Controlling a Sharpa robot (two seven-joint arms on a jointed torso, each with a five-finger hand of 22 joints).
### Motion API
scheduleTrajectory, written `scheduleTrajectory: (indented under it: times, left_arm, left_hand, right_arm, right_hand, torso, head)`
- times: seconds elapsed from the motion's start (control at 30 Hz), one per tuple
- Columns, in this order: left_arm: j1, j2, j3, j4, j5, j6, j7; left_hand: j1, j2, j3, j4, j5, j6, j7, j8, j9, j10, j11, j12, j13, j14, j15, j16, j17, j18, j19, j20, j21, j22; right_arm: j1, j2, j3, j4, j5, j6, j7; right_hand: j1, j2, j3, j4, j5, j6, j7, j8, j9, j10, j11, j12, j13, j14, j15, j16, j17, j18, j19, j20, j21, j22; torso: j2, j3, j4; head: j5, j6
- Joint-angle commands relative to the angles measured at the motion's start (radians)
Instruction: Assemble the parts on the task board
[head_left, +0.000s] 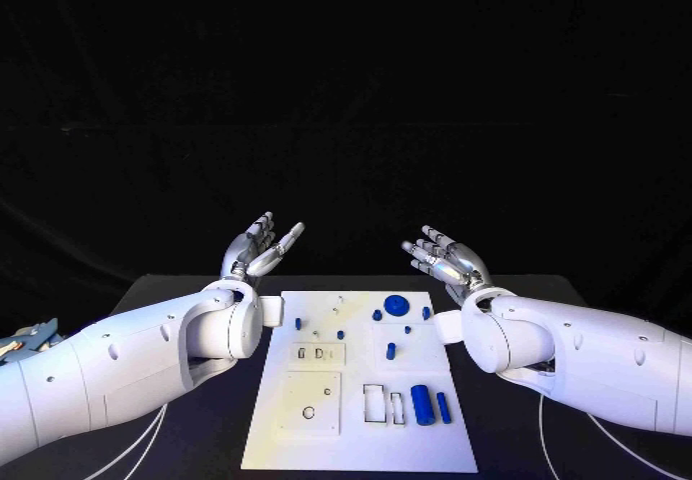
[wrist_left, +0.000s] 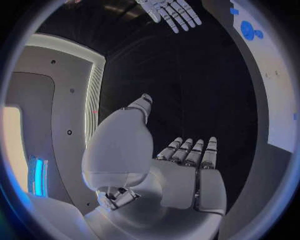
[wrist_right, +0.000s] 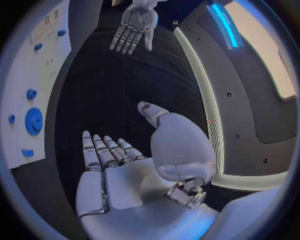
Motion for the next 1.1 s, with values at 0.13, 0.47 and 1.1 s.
scheduleTrajectory:
  times: [0.13,0.47,1.1]
  left_arm:
    - [0.003,0.004,0.0,-0.004,-0.014,0.086,0.034]
    - [0.007,-0.077,0.001,0.069,-0.027,0.12,0.098]
    - [0.01,-0.147,0.025,0.184,-0.136,0.155,0.051]
  left_hand:
    - [0.07,0.05,0.066,0.01,0.001,0.192,0.16,0.066,0.043,0.213,0.083,0.044,0.025,0.197,0.035,0.062,0.043,0.021,0.137,0.019,0.069,0.035]
    - [0.109,0.05,0.146,-0.014,0.0,0.514,0.15,0.181,0.115,0.708,0.052,0.103,0.047,0.659,-0.027,0.218,0.13,0.104,0.554,0.013,0.264,0.111]
    - [0.119,0.018,0.204,-0.061,-0.001,0.679,0.122,0.235,0.146,0.848,0.017,0.101,0.05,0.786,-0.066,0.264,0.171,0.121,0.63,0.001,0.307,0.114]
  right_arm:
    - [0.024,0.005,-0.023,-0.023,-0.081,0.226,-0.057]
    - [0.071,-0.02,-0.025,-0.073,-0.598,0.098,-0.065]
    - [0.131,-0.018,-0.016,-0.1,-1.191,0.176,-0.278]
  right_hand:
    - [0.155,-0.006,0.054,-0.093,-0.016,0.285,0.165,0.092,0.063,0.393,-0.018,0.059,0.029,0.384,-0.039,0.103,0.063,0.065,0.389,0.004,0.17,0.081]
    - [0.187,-0.06,0.088,-0.171,-0.02,0.653,0.126,0.203,0.129,0.77,-0.074,0.085,0.037,0.714,-0.106,0.192,0.1,0.118,0.511,-0.009,0.24,0.096]
    - [0.169,-0.1,0.042,-0.171,-0.024,0.777,0.058,0.216,0.156,0.996,-0.161,0.042,0.053,1.167,-0.244,0.445,0.323,0.119,0.765,-0.149,0.599,0.294]
  torso:
    - [0.0,0.0002,0.0002]
    - [0.058,0.0087,0.0127]
    - [0.137,0.0199,0.0247]
  head:
    - [0.0,0.0]
    - [-0.014,-0.012]
    - [-0.035,-0.007]
